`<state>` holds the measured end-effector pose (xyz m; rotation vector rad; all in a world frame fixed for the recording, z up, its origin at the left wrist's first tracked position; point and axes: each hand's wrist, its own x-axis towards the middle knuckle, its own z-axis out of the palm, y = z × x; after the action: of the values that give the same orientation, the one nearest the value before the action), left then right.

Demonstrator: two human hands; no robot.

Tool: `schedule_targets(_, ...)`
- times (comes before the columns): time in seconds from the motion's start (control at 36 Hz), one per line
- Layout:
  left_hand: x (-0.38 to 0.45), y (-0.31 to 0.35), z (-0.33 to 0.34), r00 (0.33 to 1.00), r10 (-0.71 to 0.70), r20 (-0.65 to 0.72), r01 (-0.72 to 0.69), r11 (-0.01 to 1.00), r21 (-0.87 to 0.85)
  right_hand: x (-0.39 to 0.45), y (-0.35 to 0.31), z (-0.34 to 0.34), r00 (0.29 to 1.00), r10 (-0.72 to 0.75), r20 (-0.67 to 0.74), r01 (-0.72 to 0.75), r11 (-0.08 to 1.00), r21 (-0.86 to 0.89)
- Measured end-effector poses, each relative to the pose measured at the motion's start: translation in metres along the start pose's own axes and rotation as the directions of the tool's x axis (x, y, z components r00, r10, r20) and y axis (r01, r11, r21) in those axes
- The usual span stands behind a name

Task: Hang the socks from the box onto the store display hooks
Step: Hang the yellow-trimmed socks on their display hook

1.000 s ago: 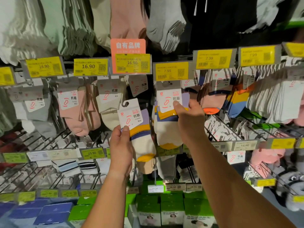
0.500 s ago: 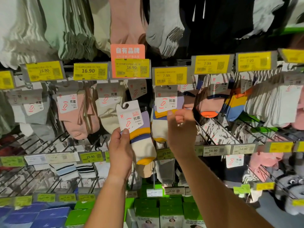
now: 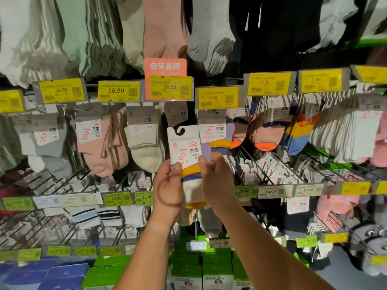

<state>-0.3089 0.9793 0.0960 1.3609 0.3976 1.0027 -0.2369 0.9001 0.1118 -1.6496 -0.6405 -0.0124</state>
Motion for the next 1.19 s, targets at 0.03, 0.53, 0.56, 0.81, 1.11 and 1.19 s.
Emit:
schedule_targets(0.03,0.0,-0.001,0.001,1.0,0.002,-0.002,-0.002,1.0,0.03,0.0,0.002,-0.002,0.999,-0.008,-0.033,0.008,1.0,-0.014)
schedule_targets(0.53,0.013,0.01,0.052,0.986,0.034,0.162,-0.039,0.999,0.025,0.015,-0.005,-0.049,0.985,-0.016,-0.173,0.036,0.993,0.111)
schedule_targets(0.56,0.016,0.009,0.053,0.986,0.036,0.164,-0.042,0.999,0.034,0.017,-0.006,-0.049,0.984,-0.012,-0.179,0.033,0.992,0.119)
schedule_targets(0.81,0.032,0.002,0.059,0.994,-0.025,0.103,0.014,0.994,0.105,0.037,-0.002,-0.043,0.976,-0.022,-0.217,0.04,0.996,0.078)
schedule_targets(1.11,0.052,-0.004,0.055,0.996,-0.011,-0.086,0.052,0.864,0.5,0.076,0.04,-0.029,0.879,-0.448,-0.165,0.345,0.834,-0.432)
schedule_targets(1.19,0.056,0.0,0.052,0.993,0.019,-0.119,0.016,0.957,0.288,0.082,0.05,-0.036,0.874,-0.403,-0.273,0.315,0.896,-0.314)
